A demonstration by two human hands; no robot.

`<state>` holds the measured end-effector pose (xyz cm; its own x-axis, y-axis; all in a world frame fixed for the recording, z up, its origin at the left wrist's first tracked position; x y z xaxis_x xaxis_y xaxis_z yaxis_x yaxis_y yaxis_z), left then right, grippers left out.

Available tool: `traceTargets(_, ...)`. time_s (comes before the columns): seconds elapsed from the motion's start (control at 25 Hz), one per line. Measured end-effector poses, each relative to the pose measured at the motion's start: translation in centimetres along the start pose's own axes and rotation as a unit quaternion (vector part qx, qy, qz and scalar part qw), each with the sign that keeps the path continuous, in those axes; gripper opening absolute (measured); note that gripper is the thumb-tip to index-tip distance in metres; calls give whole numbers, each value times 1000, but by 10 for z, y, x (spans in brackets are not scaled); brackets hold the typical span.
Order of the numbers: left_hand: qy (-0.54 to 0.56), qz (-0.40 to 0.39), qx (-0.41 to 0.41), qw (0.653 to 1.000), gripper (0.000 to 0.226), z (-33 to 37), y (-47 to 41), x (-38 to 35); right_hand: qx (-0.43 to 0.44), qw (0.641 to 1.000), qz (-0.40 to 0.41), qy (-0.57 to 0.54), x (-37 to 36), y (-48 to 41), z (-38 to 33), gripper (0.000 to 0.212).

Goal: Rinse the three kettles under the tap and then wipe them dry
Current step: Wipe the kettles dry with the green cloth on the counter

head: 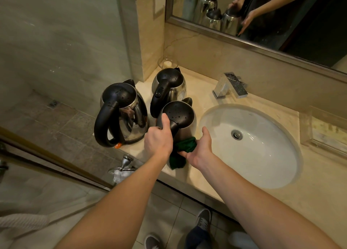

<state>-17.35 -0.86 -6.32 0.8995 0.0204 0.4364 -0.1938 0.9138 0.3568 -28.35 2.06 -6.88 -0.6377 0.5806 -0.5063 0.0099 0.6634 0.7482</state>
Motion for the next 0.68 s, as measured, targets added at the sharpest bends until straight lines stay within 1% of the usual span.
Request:
traceTargets(0.16,-12,17,-5,1000,75,7,-2,-2,14,1000,-16,-9,-5,1,-15,79)
traceTargets(0.28,-21,28,-10,999,74,8,0,-2,37,999,-18,15,-15,12,-26,73)
traceTargets(0.36,-10,55,-7,998,65,12,5,-1,64,997,-10,53,-21,15,-33,62)
traceTargets(0.44,-2,83,2,997,53,18,9,-1,69,993,-2,100,-26,15,-32,47)
traceTargets(0.48,-4,91,4,996,51,20,10,-2,66,991,1,115,-26,14,-30,44)
traceTargets(0.52,-8,94,3,995,50,21,9,-4,58,991,-1,122,-24,12,-27,46)
traceTargets(0.56,-11,97,-1,995,51,21,9,-4,45,991,-8,126,-21,8,-25,52)
traceTargets(0.68,-5,106,-19,994,51,20,7,-4,-1,994,-22,104,-11,4,-21,79)
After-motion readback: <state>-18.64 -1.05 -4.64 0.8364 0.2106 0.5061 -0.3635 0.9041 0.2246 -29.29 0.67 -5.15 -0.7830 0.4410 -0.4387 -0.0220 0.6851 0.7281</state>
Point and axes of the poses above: each hand's wrist, its own y-axis away from the middle knuckle, its own x-axis out of the back of the hand, z = x × y, the point moved 3 cm from there along -y, towards the middle knuckle, and after that the axes turned 12 degrees about -z, right-handed, at the moved point
